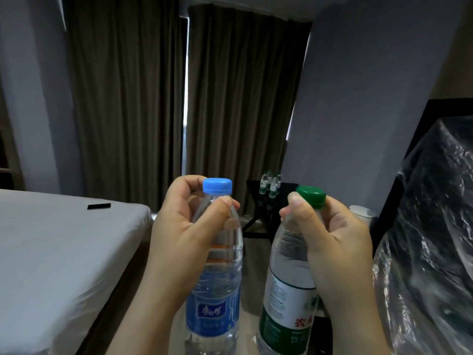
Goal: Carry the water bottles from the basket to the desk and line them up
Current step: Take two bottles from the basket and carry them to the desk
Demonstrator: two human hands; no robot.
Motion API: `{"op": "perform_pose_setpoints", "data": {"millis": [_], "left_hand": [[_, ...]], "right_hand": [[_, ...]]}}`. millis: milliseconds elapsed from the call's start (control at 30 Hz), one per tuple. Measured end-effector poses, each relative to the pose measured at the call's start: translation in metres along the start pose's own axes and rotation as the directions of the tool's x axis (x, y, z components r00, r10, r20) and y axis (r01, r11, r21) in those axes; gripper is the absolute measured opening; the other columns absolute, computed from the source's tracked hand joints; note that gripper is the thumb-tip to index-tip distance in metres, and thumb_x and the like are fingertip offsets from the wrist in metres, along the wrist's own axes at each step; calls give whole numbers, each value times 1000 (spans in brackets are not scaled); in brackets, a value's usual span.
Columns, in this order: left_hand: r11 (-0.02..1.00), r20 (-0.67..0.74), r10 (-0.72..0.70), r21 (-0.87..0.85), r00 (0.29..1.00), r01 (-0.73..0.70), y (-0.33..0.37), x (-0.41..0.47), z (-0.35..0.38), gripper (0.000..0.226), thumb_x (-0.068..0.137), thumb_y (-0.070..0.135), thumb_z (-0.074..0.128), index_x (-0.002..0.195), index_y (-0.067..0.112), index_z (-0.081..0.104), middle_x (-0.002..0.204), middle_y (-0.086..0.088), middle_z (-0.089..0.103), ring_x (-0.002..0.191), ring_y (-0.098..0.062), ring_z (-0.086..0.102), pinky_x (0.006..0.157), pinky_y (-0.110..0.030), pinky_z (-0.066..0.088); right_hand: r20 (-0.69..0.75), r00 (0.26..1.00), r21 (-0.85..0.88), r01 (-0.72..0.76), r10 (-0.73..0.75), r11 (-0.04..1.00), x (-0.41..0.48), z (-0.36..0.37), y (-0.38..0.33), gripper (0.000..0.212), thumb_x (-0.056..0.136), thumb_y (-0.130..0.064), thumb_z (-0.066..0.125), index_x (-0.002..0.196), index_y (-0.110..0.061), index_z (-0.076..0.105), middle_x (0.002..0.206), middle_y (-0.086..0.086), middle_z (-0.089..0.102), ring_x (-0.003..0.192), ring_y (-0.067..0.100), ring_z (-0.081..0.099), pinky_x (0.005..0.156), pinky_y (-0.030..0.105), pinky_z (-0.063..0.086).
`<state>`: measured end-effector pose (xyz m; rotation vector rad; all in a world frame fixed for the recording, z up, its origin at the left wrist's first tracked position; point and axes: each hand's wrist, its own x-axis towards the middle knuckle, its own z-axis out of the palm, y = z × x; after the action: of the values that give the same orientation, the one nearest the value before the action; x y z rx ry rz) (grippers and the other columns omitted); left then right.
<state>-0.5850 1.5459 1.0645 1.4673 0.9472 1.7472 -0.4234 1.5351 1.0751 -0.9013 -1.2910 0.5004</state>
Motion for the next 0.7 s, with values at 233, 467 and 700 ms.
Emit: {"op": "perform_pose_setpoints", "data": {"millis": [233,467,700], "left_hand": [[1000,-3,-26,-7,1000,26,-69,87,-6,24,83,25,66,103,20,54,88,-1,74,79,-16,72,72,-37,57],[998,17,25,62,1000,-26,-128,191,11,22,84,23,63,103,17,53,88,-2,73,78,-15,71,68,-31,59],[996,-10,58,61,998,-58,-176,295,37,13,84,31,64,96,27,61,88,0,73,78,-19,71,68,-40,59]], "right_hand": [[-27,999,-31,-28,27,999,68,48,64,23,77,-40,62,75,-19,70,70,-5,72,62,0,65,55,7,46],[-53,998,-8,-20,20,1000,161,81,136,25,78,-40,63,74,-17,70,69,-1,71,61,1,64,55,8,46],[-59,998,-27,5,-6,1000,263,103,195,18,83,-32,65,75,-16,70,68,-4,70,61,-2,63,54,5,43]]}}
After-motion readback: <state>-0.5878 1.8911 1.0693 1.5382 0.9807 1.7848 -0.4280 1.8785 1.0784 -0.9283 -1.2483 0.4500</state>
